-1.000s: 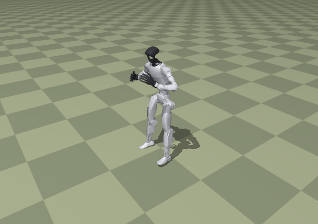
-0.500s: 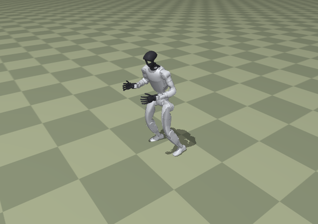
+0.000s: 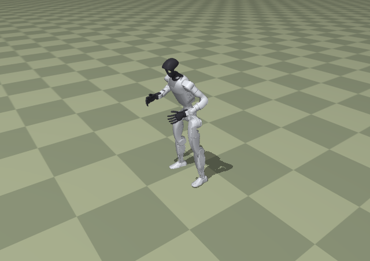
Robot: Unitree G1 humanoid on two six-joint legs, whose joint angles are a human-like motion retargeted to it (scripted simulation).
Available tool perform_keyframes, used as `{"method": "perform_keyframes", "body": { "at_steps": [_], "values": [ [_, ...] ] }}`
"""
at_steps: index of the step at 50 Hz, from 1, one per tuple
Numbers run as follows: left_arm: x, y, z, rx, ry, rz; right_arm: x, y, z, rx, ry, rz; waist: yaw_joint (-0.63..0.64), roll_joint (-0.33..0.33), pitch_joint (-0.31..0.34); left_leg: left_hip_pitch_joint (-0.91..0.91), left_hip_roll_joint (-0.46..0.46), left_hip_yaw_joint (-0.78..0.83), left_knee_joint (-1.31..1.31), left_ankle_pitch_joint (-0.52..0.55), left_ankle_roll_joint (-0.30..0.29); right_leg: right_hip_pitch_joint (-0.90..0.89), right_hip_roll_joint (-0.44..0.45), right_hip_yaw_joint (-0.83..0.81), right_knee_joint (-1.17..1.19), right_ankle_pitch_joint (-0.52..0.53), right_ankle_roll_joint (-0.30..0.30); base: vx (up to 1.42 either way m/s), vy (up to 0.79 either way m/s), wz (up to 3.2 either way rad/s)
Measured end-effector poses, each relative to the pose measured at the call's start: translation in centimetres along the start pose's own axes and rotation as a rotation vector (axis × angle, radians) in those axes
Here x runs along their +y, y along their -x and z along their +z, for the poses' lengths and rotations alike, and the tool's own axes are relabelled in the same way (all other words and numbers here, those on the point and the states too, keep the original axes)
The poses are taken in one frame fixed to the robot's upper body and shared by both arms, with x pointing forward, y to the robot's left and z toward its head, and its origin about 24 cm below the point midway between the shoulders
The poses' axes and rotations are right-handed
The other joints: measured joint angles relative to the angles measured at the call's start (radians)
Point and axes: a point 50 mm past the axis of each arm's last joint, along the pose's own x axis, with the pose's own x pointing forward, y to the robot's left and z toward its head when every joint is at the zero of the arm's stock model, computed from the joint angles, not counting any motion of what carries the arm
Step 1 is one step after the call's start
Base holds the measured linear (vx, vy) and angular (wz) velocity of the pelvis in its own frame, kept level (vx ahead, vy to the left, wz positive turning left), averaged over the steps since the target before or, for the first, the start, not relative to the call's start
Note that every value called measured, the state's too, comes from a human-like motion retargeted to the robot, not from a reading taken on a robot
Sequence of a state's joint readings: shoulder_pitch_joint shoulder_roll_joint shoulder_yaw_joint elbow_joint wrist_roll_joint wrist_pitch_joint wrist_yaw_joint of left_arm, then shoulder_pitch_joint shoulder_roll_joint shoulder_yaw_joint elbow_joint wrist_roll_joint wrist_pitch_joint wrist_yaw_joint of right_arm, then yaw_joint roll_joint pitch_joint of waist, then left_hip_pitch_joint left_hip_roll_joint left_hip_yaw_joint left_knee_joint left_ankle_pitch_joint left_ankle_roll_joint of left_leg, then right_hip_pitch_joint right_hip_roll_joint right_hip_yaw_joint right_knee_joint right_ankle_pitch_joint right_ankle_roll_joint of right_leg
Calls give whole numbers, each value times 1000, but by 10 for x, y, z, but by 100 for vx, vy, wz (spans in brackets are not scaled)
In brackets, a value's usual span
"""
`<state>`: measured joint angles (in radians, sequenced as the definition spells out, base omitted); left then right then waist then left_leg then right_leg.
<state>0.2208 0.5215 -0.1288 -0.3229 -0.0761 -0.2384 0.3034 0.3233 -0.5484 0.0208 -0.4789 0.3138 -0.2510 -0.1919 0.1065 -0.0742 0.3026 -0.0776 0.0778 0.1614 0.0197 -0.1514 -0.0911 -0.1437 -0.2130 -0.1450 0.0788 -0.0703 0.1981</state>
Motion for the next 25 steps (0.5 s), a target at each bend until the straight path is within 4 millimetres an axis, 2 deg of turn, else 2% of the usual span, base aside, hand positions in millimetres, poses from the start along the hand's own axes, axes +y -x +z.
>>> {"method": "perform_keyframes", "body": {
  "at_steps": [2, 5, 7, 8, 10, 12, 14, 15, 17, 20, 22, 23, 25],
  "values": [
    [15, 8, -9, 56, -109, 13, -12, 10, -8, 71, 57, -23, -9, 2, 32, -12, 3, 10, -4, 4, 4, -33, 3, 16, 28, -8, -15, -28, -2, -11],
    [29, 6, -17, 89, -210, 10, -29, 19, -24, 173, 120, -78, -18, -2, 108, -84, -2, -12, 94, -30, 42, -101, 1, 62, 119, -55, -84, -36, -3, 15],
    [30, 1, -20, 74, -233, -4, -34, 21, -33, 198, 138, -115, -32, 1, 162, -219, 9, -43, 362, -147, 63, -177, -6, 82, 285, -149, -150, -34, -2, 32],
    [27, 2, -21, 58, -248, -26, -30, 23, -36, 188, 122, -124, -35, 10, 181, -317, 43, -52, 595, -242, 65, -239, -4, 79, 452, -231, -175, -25, -1, 13],
    [19, -1, -24, 48, -214, -18, -22, 20, -49, 199, 107, -153, -40, 33, 214, -445, 73, -94, 872, -329, 86, -342, 0, 80, 700, -334, -247, -23, 0, 1],
    [7, -14, -28, 47, -132, 27, -8, 5, -66, 209, 76, -181, -52, 49, 217, -561, 85, -131, 1085, -379, 126, -457, -2, 92, 930, -420, -307, -20, 2, 0],
    [-2, -30, -23, 27, -44, 89, 6, -15, -71, 192, 40, -199, -63, 56, 217, -630, 92, -146, 1252, -420, 165, -533, -14, 106, 1113, -478, -350, -16, 3, -1],
    [-5, -40, -18, 3, 0, 125, 12, -29, -69, 162, 21, -207, -68, 58, 217, -655, 94, -150, 1318, -435, 179, -562, -21, 112, 1186, -496, -366, -16, 5, -4],
    [-5, -63, 3, -93, 81, 179, 19, -56, -41, 11, -39, -208, -70, 62, 217, -662, 95, -145, 1358, -426, 187, -577, -36, 111, 1233, -483, -374, -19, 6, -7],
    [2, -88, 34, -214, 224, 195, 18, -75, 27, -256, -152, -142, -65, 72, 194, -595, 87, -118, 1190, -306, 188, -507, -37, 77, 1053, -348, -377, -32, 6, -8],
    [10, -90, 41, -222, 333, 196, 10, -70, 62, -352, -155, -81, -65, 79, 173, -468, 58, -103, 858, -78, 187, -372, -15, 46, 694, -89, -373, -44, 4, -7],
    [13, -85, 39, -209, 377, 197, 7, -62, 72, -373, -131, -54, -67, 75, 147, -389, 39, -97, 646, 95, 169, -289, -7, 34, 465, 113, -327, -39, 1, -8],
    [19, -66, 28, -169, 404, 180, 5, -45, 78, -373, -34, 6, -79, 53, 75, -193, -7, -117, 137, 515, 60, -126, -3, 37, 27, 513, -142, -34, 0, -4]
  ]
}}
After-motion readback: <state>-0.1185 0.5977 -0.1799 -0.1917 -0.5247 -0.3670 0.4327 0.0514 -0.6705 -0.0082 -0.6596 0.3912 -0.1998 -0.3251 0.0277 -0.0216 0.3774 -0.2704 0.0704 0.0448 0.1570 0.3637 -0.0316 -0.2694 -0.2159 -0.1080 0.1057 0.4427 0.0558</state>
